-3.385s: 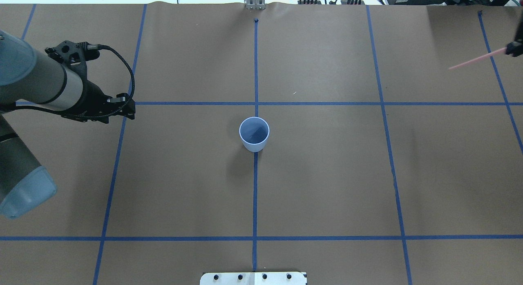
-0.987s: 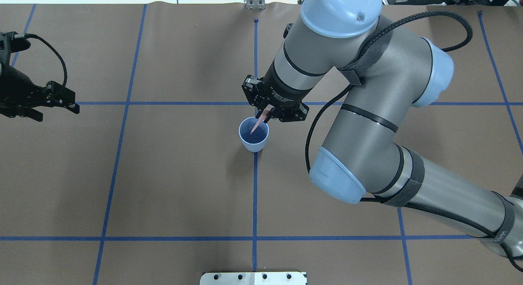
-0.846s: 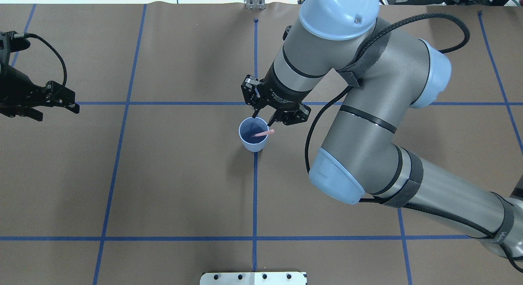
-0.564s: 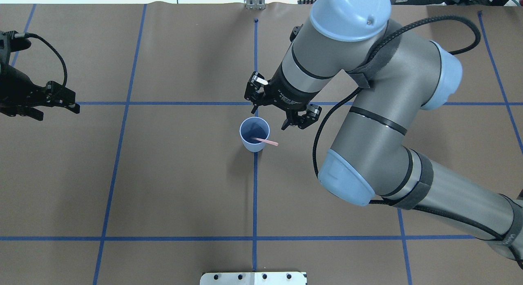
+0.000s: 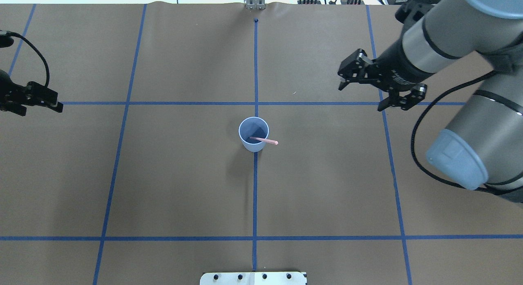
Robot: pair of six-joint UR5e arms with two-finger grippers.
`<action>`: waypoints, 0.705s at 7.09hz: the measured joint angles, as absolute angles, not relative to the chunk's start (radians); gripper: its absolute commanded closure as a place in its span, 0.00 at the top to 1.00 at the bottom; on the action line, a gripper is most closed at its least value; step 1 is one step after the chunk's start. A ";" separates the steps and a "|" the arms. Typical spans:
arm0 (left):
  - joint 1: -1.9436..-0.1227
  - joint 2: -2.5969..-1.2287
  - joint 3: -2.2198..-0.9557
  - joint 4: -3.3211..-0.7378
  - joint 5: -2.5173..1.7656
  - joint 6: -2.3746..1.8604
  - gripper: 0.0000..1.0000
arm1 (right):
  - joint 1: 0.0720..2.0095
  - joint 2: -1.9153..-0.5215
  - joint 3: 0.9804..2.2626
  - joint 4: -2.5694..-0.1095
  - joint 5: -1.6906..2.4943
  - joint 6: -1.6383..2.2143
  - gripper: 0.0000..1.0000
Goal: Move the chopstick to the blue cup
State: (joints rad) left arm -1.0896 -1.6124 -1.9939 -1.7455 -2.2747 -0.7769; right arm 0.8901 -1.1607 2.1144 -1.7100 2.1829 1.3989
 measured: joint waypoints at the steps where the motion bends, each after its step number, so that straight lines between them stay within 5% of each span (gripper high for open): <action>1: -1.123 -1.581 -1.994 -1.765 -2.275 -0.706 0.99 | 0.931 -1.257 2.139 -1.708 2.185 1.283 1.00; 5: -1.210 -1.508 -1.993 -1.785 -2.266 -0.463 0.99 | 1.150 -1.595 2.115 -1.653 2.181 0.639 1.00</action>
State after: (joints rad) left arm -1.2101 -1.5082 -1.9932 -1.7854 -2.2659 -0.4633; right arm 1.1496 -1.5955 2.1151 -1.6532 2.1808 0.6390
